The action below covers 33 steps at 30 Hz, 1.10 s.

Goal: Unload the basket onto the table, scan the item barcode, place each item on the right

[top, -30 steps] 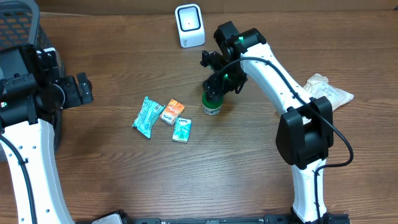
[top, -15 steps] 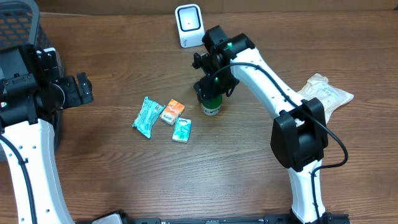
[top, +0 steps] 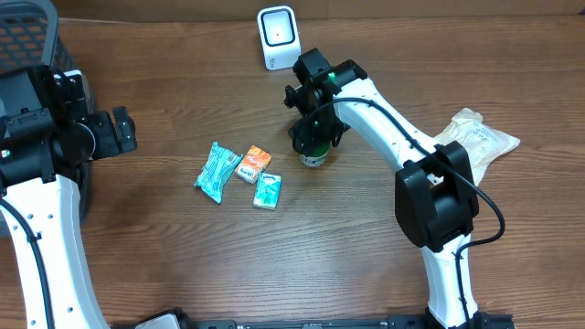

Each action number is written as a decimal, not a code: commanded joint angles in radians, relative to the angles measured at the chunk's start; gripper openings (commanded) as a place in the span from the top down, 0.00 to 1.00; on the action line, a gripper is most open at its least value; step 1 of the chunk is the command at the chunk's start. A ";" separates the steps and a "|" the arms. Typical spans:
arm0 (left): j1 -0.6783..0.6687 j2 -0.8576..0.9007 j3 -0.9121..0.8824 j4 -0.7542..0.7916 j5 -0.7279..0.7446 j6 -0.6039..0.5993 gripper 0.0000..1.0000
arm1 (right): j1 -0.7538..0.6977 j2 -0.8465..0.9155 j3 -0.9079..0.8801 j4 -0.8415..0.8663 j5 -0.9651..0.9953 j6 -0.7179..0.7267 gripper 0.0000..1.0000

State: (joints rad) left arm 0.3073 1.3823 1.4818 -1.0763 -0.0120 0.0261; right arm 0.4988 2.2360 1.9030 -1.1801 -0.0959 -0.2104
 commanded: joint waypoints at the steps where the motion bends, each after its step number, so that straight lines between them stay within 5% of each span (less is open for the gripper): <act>1: -0.006 0.003 0.006 0.003 0.009 0.011 0.00 | 0.005 0.006 -0.034 0.015 0.017 0.004 0.25; 19: -0.006 0.003 0.006 0.003 0.009 0.011 0.00 | 0.003 0.005 -0.024 -0.016 0.014 0.005 0.31; 27: -0.006 0.003 0.006 0.003 0.009 0.011 0.00 | -0.002 0.005 0.011 -0.053 0.018 0.001 0.13; 33: -0.006 0.003 0.006 0.003 0.009 0.011 0.00 | -0.005 0.003 0.014 -0.055 0.008 0.030 0.13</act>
State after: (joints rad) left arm 0.3073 1.3823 1.4818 -1.0763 -0.0116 0.0261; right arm 0.4976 2.2379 1.8851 -1.2411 -0.0784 -0.2066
